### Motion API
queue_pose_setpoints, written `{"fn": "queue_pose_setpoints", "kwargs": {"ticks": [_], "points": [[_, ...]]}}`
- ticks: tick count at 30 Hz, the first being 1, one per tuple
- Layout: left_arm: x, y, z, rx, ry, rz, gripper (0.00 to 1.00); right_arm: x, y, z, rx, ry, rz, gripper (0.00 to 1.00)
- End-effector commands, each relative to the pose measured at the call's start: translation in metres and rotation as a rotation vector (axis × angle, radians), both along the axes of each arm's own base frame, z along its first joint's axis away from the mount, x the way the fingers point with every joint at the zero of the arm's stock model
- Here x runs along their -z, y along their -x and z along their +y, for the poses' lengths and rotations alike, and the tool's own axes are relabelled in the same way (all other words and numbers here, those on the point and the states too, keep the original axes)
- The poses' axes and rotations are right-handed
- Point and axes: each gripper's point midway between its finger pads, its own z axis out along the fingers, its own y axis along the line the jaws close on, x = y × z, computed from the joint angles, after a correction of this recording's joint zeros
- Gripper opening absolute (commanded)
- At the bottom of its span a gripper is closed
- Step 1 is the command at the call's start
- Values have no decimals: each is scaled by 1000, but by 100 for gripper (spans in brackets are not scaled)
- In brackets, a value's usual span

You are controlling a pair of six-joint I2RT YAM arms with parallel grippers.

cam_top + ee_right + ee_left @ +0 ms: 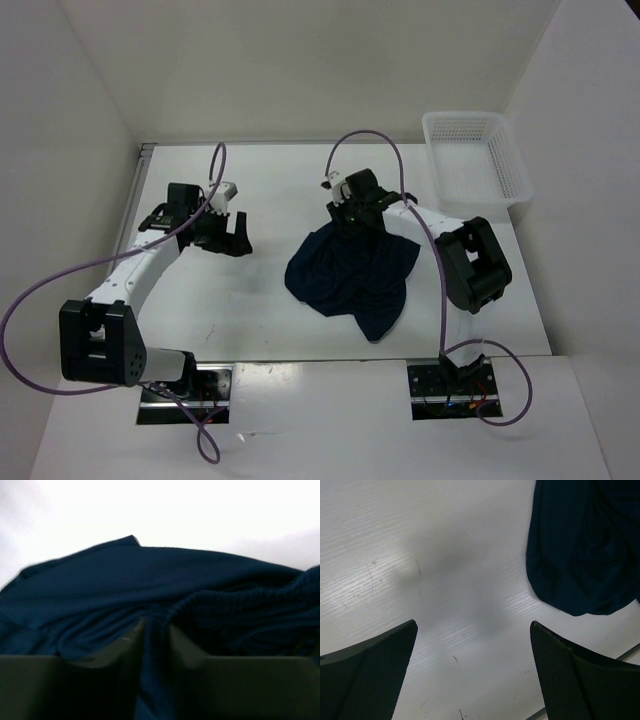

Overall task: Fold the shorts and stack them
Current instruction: Move the shorts to the center of the board

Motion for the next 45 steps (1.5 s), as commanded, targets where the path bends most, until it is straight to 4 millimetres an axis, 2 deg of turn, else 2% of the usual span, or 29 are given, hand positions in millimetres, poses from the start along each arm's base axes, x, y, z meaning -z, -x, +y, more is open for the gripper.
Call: {"fn": "queue_pose_setpoints", "kwargs": {"ticks": [1, 3, 5, 6, 8, 9, 11, 12, 14, 15, 16, 17, 18, 19, 23, 24, 28, 30, 31, 32, 33, 34, 38, 41, 42, 45], "points": [[3, -1, -12, 41, -9, -20, 100, -12, -6, 3, 27, -20, -41, 17], [11, 1, -19, 62, -12, 9, 100, -30, -8, 6, 20, -44, -69, 0], [9, 1, -34, 107, -4, 8, 100, -55, -14, 11, -4, -65, -121, 0], [15, 4, -41, 132, 4, 29, 100, -89, -22, 17, -21, -102, -186, 0], [14, 5, -57, 180, 3, 31, 100, -124, -21, 20, -44, -132, -234, 0], [21, 4, -62, 191, -5, 38, 100, -153, -31, 12, -37, -158, -283, 0], [25, -4, -67, 198, -37, 18, 100, -189, -28, -4, -28, -206, -301, 0], [30, -5, -77, 221, -50, 20, 100, -203, -31, -26, 7, -217, -318, 0], [32, -10, -88, 243, -64, -1, 100, -217, -32, -52, 57, -229, -332, 0], [38, -11, -98, 264, -84, -2, 100, -208, -28, -66, 86, -216, -310, 0], [42, -13, -104, 275, -90, -10, 100, -218, -28, -88, 131, -215, -338, 0], [42, -16, -110, 284, -96, -20, 100, -218, -25, -98, 151, -212, -340, 0], [48, -21, -115, 288, -109, -17, 100, -206, -20, -107, 170, -202, -317, 0], [48, -26, -122, 299, -104, -33, 100, -204, -17, -115, 184, -203, -313, 0], [50, -44, -149, 341, -87, -57, 100, -192, 10, -116, 156, -213, -306, 0], [48, -55, -155, 340, -81, -76, 100, -192, 11, -118, 154, -221, -308, 0], [51, -73, -176, 354, -89, -104, 100, -188, 19, -118, 124, -209, -320, 0], [47, -94, -186, 338, -98, -156, 100, -188, 19, -123, 128, -200, -329, 0], [47, -102, -187, 328, -104, -171, 100, -188, 19, -123, 128, -200, -329, 0], [56, -108, -186, 314, -125, -163, 100, -191, 19, -128, 134, -194, -344, 0], [47, -119, -192, 311, -113, -196, 100, -192, 18, -131, 138, -199, -344, 0], [48, -122, -194, 311, -115, -192, 100, -192, 18, -131, 138, -199, -344, 0], [74, -104, -198, 365, -98, -74, 100, -192, 17, -137, 156, -209, -338, 0], [94, -86, -191, 374, -131, -1, 90, -192, 17, -137, 156, -209, -338, 0], [93, -83, -189, 374, -132, 1, 88, -196, 15, -141, 166, -209, -348, 0], [99, -77, -186, 376, -146, 43, 71, -202, 10, -144, 173, -212, -376, 0]]}}
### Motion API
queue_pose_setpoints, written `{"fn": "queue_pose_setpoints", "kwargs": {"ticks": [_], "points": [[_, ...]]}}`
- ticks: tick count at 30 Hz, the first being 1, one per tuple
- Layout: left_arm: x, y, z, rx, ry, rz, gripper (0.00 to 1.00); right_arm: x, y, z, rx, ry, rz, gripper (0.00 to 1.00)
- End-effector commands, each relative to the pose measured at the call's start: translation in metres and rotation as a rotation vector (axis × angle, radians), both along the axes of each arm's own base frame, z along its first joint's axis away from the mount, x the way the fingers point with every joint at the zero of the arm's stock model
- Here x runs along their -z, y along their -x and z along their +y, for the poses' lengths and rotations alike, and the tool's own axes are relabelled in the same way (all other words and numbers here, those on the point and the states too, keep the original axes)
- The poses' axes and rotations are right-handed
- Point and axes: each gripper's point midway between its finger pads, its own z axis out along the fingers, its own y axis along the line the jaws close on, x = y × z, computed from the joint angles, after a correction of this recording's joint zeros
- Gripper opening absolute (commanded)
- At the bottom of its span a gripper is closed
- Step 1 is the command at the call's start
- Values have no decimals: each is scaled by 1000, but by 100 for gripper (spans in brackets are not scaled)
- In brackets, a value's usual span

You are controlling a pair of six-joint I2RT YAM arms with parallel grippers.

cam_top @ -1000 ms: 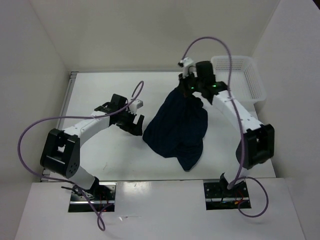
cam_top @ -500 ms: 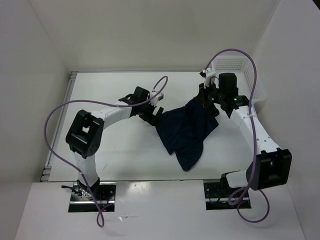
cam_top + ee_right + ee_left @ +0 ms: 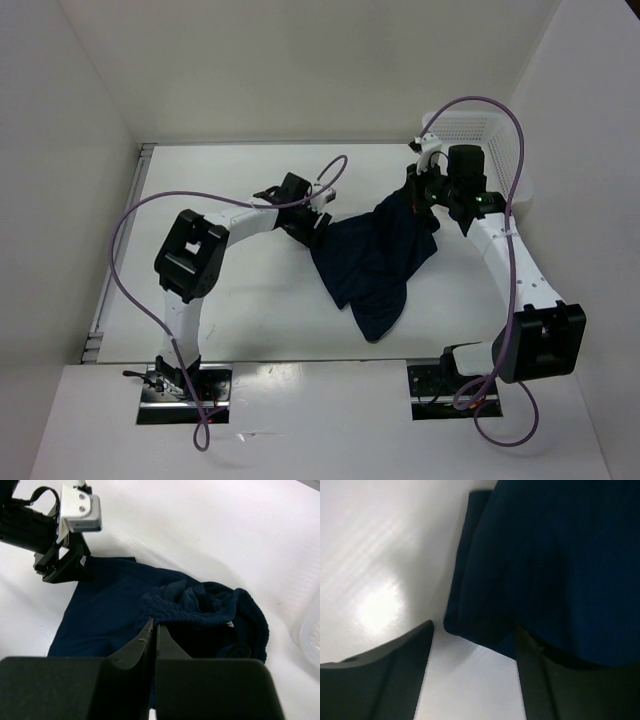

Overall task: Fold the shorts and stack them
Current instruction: Move the shorts to the center of the board, then flatten the shorts out

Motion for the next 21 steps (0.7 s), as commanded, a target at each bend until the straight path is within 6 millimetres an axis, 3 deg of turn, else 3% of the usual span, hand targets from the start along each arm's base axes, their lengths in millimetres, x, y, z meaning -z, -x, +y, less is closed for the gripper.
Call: {"fn": "queue_pose_setpoints", "kwargs": {"ticks": [1, 2, 6, 9, 11, 12, 13, 15, 16, 18, 19, 20, 21], "points": [[12, 16, -5, 39, 2, 85, 65, -35, -5, -3, 4, -24, -117, 0], [15, 21, -4, 44, -7, 124, 49, -37, -6, -3, 4, -25, -128, 0], [17, 16, -11, 52, -4, 112, 0, -53, -14, -4, 9, -43, -167, 0], [-15, -2, -14, 38, 30, 29, 0, -76, -22, -4, 16, -44, -229, 0], [-54, -26, -3, -10, 47, -56, 0, -94, -30, -5, 31, -53, -277, 0], [-90, -46, -3, -33, 76, -138, 0, -99, -37, -6, 45, -60, -284, 0], [-126, -58, 5, -63, 94, -208, 0, -125, -42, -6, 44, -66, -344, 0], [-176, -84, 43, -175, 77, -315, 0, -167, -53, -8, 66, -76, -434, 0], [-228, -93, 58, -222, 104, -420, 0, -184, -56, -7, 67, -89, -472, 0], [-271, -107, 106, -360, 71, -530, 0, -226, -62, -10, 100, -120, -551, 0], [-302, -100, 125, -406, 74, -590, 0, -241, -64, -11, 111, -130, -584, 0], [-318, -99, 151, -480, 49, -632, 0, -253, -64, -11, 113, -143, -603, 0], [-326, -93, 165, -514, 35, -649, 0, -280, -57, -13, 122, -161, -662, 0]]}}
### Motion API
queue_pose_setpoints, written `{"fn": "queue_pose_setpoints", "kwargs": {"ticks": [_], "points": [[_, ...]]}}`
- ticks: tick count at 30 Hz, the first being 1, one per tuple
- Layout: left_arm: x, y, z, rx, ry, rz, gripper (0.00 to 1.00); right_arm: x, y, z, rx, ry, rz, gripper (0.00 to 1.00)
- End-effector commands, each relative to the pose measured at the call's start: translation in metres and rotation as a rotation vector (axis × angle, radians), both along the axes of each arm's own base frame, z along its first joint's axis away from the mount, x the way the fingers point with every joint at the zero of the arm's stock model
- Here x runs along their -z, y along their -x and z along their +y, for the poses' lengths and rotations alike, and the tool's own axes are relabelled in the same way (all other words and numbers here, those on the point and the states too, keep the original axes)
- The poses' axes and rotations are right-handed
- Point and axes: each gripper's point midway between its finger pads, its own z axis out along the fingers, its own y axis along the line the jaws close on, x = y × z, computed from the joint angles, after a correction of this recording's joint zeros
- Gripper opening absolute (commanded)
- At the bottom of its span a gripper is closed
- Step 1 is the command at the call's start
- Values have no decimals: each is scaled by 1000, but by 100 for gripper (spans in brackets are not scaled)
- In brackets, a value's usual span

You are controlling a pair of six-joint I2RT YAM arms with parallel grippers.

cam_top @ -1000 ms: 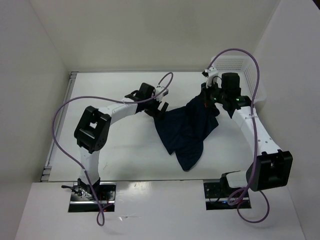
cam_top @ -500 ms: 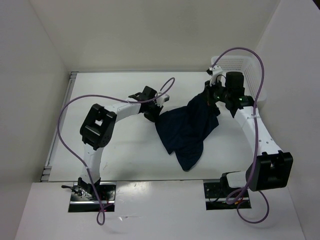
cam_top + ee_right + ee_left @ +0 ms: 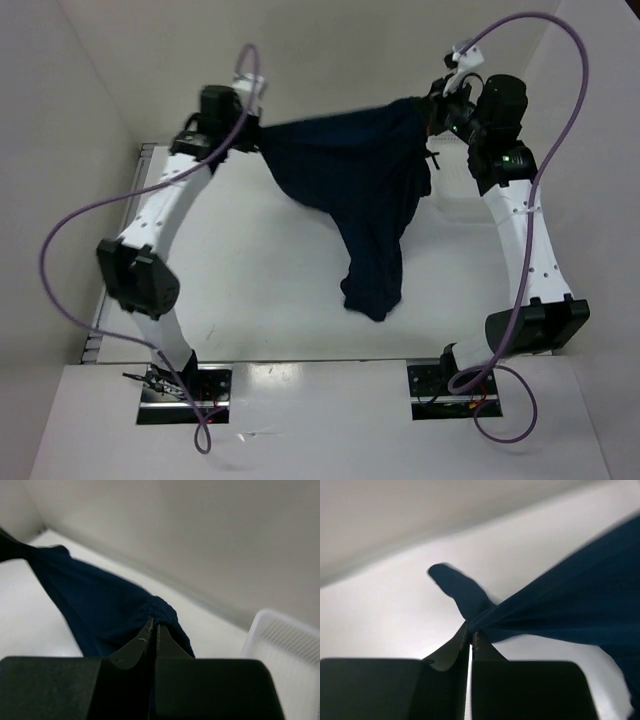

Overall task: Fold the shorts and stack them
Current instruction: Flatten the shorts out

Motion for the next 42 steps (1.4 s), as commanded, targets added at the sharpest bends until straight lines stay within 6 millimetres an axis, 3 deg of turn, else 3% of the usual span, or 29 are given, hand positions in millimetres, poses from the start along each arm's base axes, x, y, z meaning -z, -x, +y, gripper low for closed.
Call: {"fn": "queue_pose_setpoints", "kwargs": {"ticks": [1, 3, 4, 6, 7, 10, 12, 13, 15, 16, 17, 19, 23, 27, 32, 33, 34, 36, 37, 38, 39, 40, 41, 42], "points": [[-126, 29, 81, -238, -6, -267, 0, -103, 5, -7, 38, -76, -263, 0], [-135, 42, 110, -324, -27, -290, 0, -123, 13, -5, 23, -90, -300, 0], [-158, 57, 121, -350, -13, -344, 0, -127, 17, 0, -3, -101, -304, 0], [-171, 71, 134, -392, -15, -375, 0, -135, 27, 2, -26, -101, -317, 0], [-189, 85, 148, -437, -10, -424, 0, -142, 37, 4, -45, -87, -344, 0], [-218, 109, 166, -496, 4, -503, 0, -155, 59, 5, -65, -79, -371, 0], [-242, 122, 175, -525, 20, -560, 0, -161, 89, 14, -138, -72, -382, 0], [-256, 130, 182, -547, 27, -592, 0, -172, 116, 23, -216, -62, -420, 0], [-287, 143, 191, -576, 48, -664, 0, -176, 139, 32, -292, -79, -416, 0], [-298, 149, 198, -601, 50, -686, 0, -190, 160, 37, -336, -102, -435, 0], [-319, 161, 199, -603, 70, -733, 0, -197, 166, 38, -350, -114, -449, 0], [-331, 166, 201, -613, 77, -755, 0, -213, 182, 38, -358, -136, -481, 0], [-326, 152, 197, -599, 71, -735, 0, -211, 178, 37, -339, -204, -443, 0], [-279, 119, 186, -547, 36, -618, 0, -185, 139, 27, -225, -288, -358, 0], [-200, 72, 163, -451, -3, -435, 0, -114, 71, 25, -144, -339, -173, 0], [-185, 63, 156, -438, -11, -404, 0, -85, 44, 22, -94, -363, -97, 0], [-148, 47, 150, -430, -39, -330, 0, -71, 32, 21, -75, -363, -72, 0], [-114, 32, 131, -392, -57, -266, 0, -33, 8, 21, -51, -351, 1, 0], [-85, 18, 124, -379, -77, -210, 0, -2, -14, 17, -8, -336, 57, 0], [-68, 10, 122, -377, -89, -178, 0, 14, -25, 15, 14, -322, 75, 0], [-34, -2, 112, -352, -109, -112, 0, 35, -32, 25, 12, -294, 109, 0], [-16, -8, 111, -349, -122, -79, 0, 68, -50, 23, 56, -221, 135, 0], [1, -14, 110, -347, -134, -45, 0, 86, -58, 26, 82, -187, 155, 0], [34, -24, 108, -343, -154, 6, 0, 121, -72, 30, 121, -149, 202, 0]]}}
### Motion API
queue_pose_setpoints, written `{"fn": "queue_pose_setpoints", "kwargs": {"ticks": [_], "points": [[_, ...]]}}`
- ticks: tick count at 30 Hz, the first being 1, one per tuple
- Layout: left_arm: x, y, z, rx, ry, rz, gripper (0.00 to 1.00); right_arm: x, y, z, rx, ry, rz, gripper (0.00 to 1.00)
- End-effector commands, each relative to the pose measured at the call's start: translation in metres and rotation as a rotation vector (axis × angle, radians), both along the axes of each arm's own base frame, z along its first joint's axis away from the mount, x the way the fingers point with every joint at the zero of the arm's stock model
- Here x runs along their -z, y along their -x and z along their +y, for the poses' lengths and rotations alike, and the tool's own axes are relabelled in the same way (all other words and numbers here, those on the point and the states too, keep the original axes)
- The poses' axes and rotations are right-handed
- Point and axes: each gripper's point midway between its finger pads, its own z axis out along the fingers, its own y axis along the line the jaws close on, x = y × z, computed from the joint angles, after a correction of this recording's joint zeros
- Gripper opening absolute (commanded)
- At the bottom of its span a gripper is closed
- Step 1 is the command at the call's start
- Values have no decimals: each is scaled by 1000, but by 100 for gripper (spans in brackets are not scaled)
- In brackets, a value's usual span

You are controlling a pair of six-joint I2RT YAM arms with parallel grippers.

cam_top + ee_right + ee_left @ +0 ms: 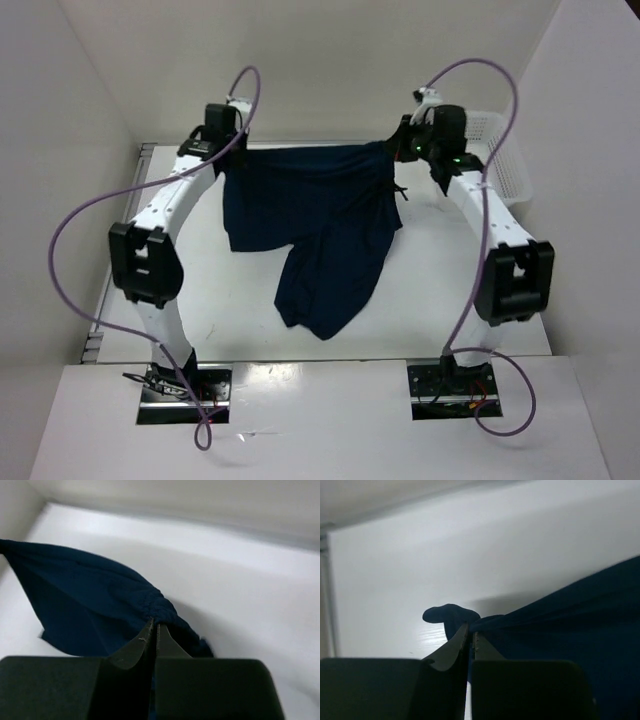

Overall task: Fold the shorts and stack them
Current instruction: Flatten the shorts out

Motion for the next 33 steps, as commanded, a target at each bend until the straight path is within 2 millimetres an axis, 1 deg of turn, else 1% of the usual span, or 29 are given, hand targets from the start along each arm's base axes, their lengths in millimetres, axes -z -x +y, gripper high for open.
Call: {"fn": "queue_pose_setpoints", "kwargs": {"ticks": [1, 2, 3, 4, 5, 6, 7, 8, 9, 10, 11, 12, 13, 14, 15, 16, 17, 18, 19, 20, 21, 22, 23, 24, 26, 27, 30, 31, 33], "points": [[35, -25, 0, -18, -21, 24, 0, 29, -35, -1, 103, 126, -53, 0], [49, -29, -1, -18, -26, 48, 0, 39, -44, -2, 122, 124, -31, 0], [72, -43, 2, -27, -31, 77, 0, 72, -61, -10, 183, 142, 33, 0], [80, -49, 1, -27, -33, 86, 0, 81, -71, -14, 220, 147, 43, 0], [90, -55, 0, -26, -36, 102, 0, 74, -84, -18, 260, 141, 26, 0], [114, -63, -2, -26, -43, 137, 0, 82, -91, -17, 281, 156, 40, 0], [101, -77, 1, -36, -36, 102, 2, 107, -105, -26, 345, 181, 84, 0], [103, -83, 0, -36, -36, 104, 5, 93, -115, -22, 369, 172, 64, 14], [123, -85, 2, -42, -53, 161, 20, 93, -121, -25, 389, 176, 58, 30], [117, -91, 0, -42, -51, 150, 34, 93, -126, -26, 401, 178, 54, 51], [91, -103, 4, -52, -39, 95, 41, 87, -129, -21, 395, 201, 30, 70], [89, -105, 4, -52, -39, 94, 48, 87, -127, -14, 380, 212, 25, 89], [78, -104, 1, -39, -27, 81, 55, 77, -126, -14, 378, 215, 6, 93], [66, -100, -7, -17, -17, 69, 58, 64, -117, -6, 337, 220, -19, 96], [49, -89, -14, 5, -5, 49, 60, 58, -111, -5, 323, 222, -27, 97], [43, -79, -22, 28, 1, 47, 60, 55, -103, -5, 311, 221, -22, 97], [12, -59, -45, 72, 9, 2, 62, 47, -87, -7, 283, 248, -39, 97], [15, -42, -59, 109, 10, 24, 62, 47, -77, -10, 278, 262, -32, 97], [55, -12, -69, 140, -16, 137, 62, 48, -66, -12, 273, 278, -24, 97], [49, 22, -100, 221, -19, 159, 62, 71, -51, -16, 262, 307, 22, 96], [71, 56, -109, 270, -36, 264, 62, 61, -35, -19, 252, 310, 10, 94], [77, 84, -116, 314, -40, 315, 62, 88, -19, -23, 242, 331, 67, 93], [96, 111, -122, 355, -51, 388, 62, 101, -8, -23, 227, 339, 99, 92], [135, 156, -129, 420, -74, 527, 60, 101, 2, -24, 239, 310, 112, 91], [155, 190, -139, 489, -61, 623, 60, 132, 20, -23, 215, 303, 183, 85], [158, 202, -147, 526, -57, 649, 60, 142, 25, -22, 206, 298, 207, 83], [177, 219, -165, 587, -47, 741, 60, 170, 30, -30, 259, 305, 260, 73], [190, 223, -167, 590, -62, 778, 60, 180, 31, -35, 279, 323, 280, 68], [203, 228, -169, 595, -88, 809, 58, 189, 27, -43, 324, 324, 299, 62]]}}
